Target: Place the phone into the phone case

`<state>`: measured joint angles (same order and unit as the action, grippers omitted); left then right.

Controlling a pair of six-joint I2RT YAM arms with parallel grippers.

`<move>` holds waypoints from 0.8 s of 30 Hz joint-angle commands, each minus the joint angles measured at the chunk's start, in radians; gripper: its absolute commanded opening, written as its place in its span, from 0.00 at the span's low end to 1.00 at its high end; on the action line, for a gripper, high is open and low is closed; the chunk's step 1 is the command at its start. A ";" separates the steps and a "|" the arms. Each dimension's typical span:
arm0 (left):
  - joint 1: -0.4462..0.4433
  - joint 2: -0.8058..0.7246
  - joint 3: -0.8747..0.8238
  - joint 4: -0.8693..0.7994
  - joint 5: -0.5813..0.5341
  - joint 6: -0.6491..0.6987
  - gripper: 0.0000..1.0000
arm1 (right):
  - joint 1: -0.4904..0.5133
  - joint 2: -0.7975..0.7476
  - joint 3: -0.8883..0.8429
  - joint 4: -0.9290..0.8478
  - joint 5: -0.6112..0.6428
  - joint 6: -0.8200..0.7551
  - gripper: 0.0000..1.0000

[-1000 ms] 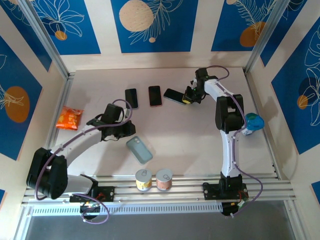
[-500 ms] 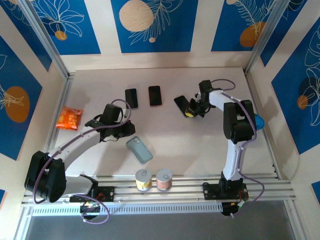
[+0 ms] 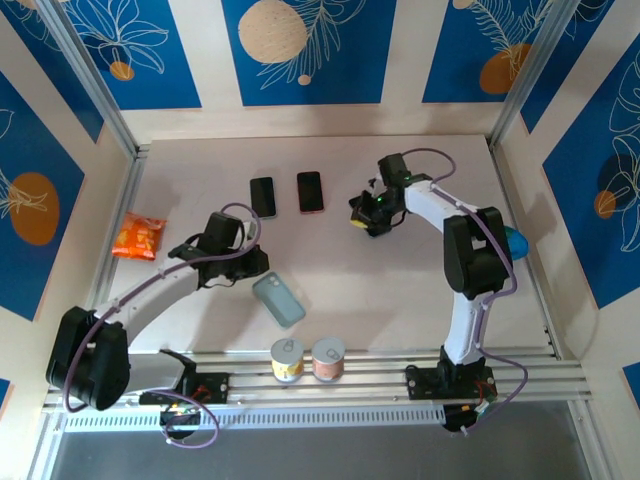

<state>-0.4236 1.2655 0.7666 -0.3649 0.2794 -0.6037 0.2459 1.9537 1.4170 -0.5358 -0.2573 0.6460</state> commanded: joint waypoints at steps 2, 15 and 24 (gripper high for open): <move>0.009 -0.026 0.000 0.006 0.003 -0.004 0.14 | -0.099 -0.019 0.010 -0.076 0.046 -0.061 0.00; 0.009 -0.010 0.003 0.006 0.005 0.001 0.14 | -0.204 0.087 0.003 -0.084 0.108 -0.098 0.00; 0.009 -0.029 -0.004 -0.009 -0.009 0.006 0.14 | -0.205 0.157 0.053 -0.108 0.127 -0.106 0.00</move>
<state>-0.4236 1.2575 0.7666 -0.3573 0.2790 -0.6033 0.0452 2.0777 1.4536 -0.6094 -0.1562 0.5587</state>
